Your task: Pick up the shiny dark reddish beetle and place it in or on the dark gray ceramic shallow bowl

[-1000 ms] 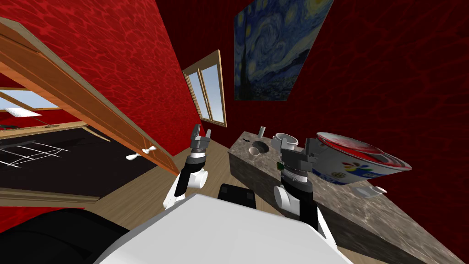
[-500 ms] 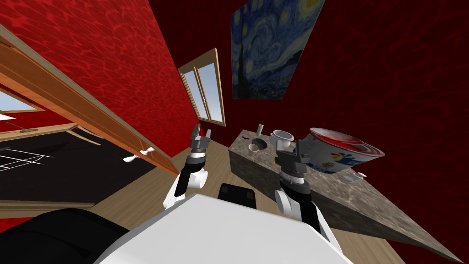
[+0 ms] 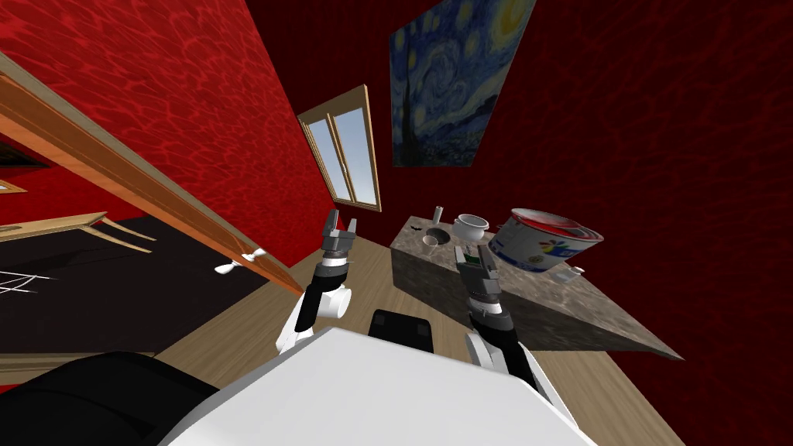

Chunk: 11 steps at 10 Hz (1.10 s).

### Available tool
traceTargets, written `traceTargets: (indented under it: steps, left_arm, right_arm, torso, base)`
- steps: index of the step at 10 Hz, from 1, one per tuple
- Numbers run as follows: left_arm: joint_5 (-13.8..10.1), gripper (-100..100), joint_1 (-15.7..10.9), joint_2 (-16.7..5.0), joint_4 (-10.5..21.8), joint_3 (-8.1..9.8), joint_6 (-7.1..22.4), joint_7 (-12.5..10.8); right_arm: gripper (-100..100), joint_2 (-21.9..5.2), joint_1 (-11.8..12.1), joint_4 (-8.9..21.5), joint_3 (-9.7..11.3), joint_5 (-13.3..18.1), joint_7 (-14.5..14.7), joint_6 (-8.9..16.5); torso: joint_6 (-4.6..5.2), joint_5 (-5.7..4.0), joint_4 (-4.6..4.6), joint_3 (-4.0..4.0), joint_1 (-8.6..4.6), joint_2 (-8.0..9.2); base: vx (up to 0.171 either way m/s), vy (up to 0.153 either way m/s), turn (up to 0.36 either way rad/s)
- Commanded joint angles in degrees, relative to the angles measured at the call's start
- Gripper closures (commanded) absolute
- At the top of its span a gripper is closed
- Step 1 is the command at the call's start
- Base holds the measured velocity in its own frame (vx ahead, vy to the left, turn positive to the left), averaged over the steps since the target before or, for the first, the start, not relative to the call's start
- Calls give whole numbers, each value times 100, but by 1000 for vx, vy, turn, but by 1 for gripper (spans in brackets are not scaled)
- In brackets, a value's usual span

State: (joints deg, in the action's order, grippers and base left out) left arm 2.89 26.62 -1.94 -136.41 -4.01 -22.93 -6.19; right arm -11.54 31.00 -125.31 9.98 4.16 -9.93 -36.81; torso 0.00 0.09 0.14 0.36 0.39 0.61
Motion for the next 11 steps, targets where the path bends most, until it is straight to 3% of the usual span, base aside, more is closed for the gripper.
traceTargets:
  steps: [1,2,3,6,8,9,11]
  left_arm:
    - [0,0,0,0,0,0,0,0]
    - [0,0,0,0,0,0,0,0]
    - [0,0,0,0,0,0,0,0]
    - [0,0,0,0,0,0,0,0]
    - [0,0,0,0,0,0,0,0]
    - [0,0,0,0,0,0,0,0]
    - [0,0,1,0,0,0,0,0]
  right_arm:
    - [-100,-241,126,169,184,-35,-8,95]
    - [-100,-428,181,312,260,-77,-21,175]
    - [-100,-428,181,312,260,-77,-21,175]
    - [-100,-1037,314,787,406,-226,-38,498]
    - [-100,-1301,345,1043,424,-282,-38,627]
    - [-100,-1372,345,1043,424,-282,-38,627]
    - [-100,-1793,393,1473,431,-403,-32,911]
  torso:
    - [0,0,0,0,0,0]
    - [0,1,-1,-1,8,-2]
    - [0,4,1,4,17,7]
    - [-1,2,-3,-8,9,-14]
    - [-1,2,-1,-4,2,-9]
    - [-1,0,-4,-12,0,-23]
    - [-2,-2,-7,-19,-14,-34]
  base:
    - [-147,117,-48]
    - [-180,139,-52]
    - [-130,104,-28]
    - [-134,117,-17]
    - [-114,92,3]
    - [-63,65,-3]
    - [-101,75,35]
